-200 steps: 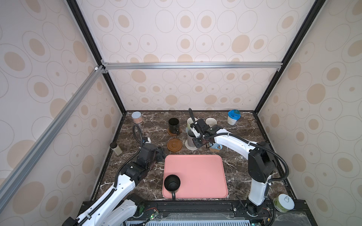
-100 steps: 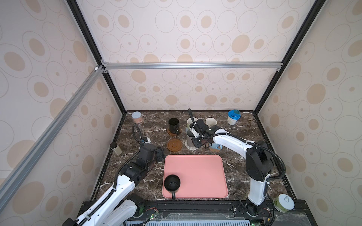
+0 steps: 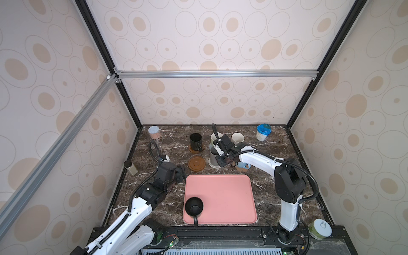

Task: Place cups on coasters
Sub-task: Place the cup on the coaster.

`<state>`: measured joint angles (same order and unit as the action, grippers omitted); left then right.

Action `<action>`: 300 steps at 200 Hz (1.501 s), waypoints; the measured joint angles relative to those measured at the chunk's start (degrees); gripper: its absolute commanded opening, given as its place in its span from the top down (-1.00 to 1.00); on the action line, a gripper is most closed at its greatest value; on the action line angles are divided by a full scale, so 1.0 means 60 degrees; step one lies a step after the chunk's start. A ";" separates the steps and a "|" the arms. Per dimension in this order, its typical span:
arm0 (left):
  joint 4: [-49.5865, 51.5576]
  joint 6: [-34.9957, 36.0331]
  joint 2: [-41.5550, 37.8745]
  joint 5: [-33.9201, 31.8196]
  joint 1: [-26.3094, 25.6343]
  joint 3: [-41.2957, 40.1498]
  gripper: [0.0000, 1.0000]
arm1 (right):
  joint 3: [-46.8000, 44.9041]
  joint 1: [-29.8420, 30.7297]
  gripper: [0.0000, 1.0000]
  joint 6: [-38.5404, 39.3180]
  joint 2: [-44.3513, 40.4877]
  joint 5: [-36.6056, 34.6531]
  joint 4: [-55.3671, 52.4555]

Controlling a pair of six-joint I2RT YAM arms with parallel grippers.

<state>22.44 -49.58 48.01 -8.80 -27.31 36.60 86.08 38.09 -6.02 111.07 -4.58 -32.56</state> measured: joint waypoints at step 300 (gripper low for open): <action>0.0117 -0.0015 0.0033 0.0029 0.0007 -0.0007 -0.52 | -0.0455 -0.0036 -0.01 -0.0616 -0.2849 0.0127 -0.0954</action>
<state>23.14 -49.67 48.21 -8.62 -27.27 36.56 83.35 37.87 -9.72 93.97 -3.81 -38.28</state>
